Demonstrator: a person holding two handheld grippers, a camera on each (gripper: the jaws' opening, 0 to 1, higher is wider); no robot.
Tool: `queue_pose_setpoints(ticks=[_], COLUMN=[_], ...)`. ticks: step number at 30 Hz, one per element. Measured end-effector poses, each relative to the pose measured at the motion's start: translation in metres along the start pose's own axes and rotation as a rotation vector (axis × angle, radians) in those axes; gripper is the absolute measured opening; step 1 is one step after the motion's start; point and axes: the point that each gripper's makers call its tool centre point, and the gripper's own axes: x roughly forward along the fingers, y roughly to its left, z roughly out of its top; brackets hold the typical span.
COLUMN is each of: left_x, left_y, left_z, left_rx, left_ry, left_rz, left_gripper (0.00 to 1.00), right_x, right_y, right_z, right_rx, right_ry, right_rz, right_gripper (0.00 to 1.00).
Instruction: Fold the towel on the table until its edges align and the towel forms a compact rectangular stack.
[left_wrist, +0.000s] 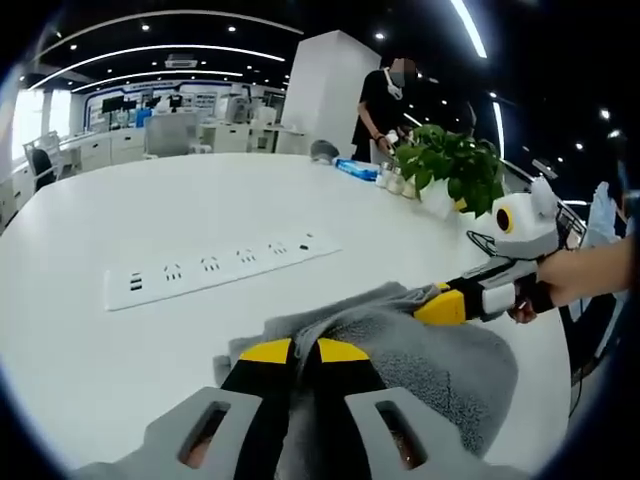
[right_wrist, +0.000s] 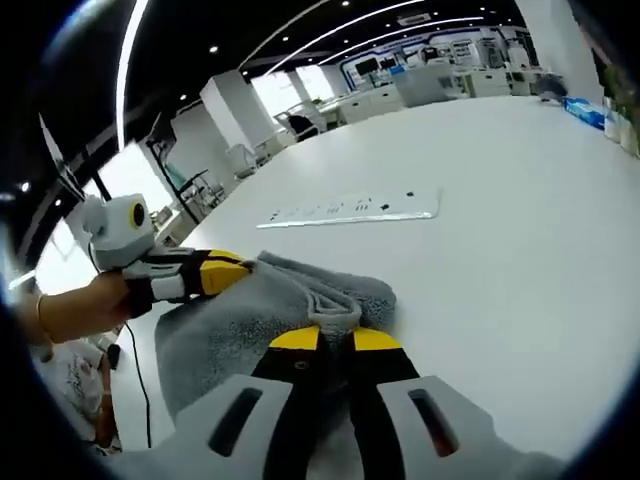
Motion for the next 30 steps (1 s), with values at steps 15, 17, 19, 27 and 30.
queue_pose_setpoints(ticks=[15, 17, 19, 27, 30], left_x=[0.016, 0.017, 0.018, 0.017, 0.016], left_y=[0.016, 0.015, 0.011, 0.015, 0.016], left_z=[-0.008, -0.009, -0.01, -0.012, -0.013], left_rx=[-0.067, -0.039, -0.017, -0.068, -0.072], left_ry=[0.012, 0.027, 0.042, 0.035, 0.04], left_rz=[0.053, 0.057, 0.068, 0.065, 0.066], left_gripper=[0.07, 0.07, 0.06, 0.06, 0.05], right_x=[0.0, 0.0, 0.002, 0.003, -0.004], right_y=[0.004, 0.003, -0.002, -0.004, -0.006], right_z=[-0.005, -0.006, -0.005, 0.0, 0.014], right_rx=[0.01, -0.019, -0.031, -0.027, -0.106], right_ry=[0.046, 0.06, 0.071, 0.059, 0.025], right_rz=[-0.091, -0.105, -0.116, -0.113, -0.165], right_gripper=[0.05, 0.04, 0.04, 0.06, 0.14])
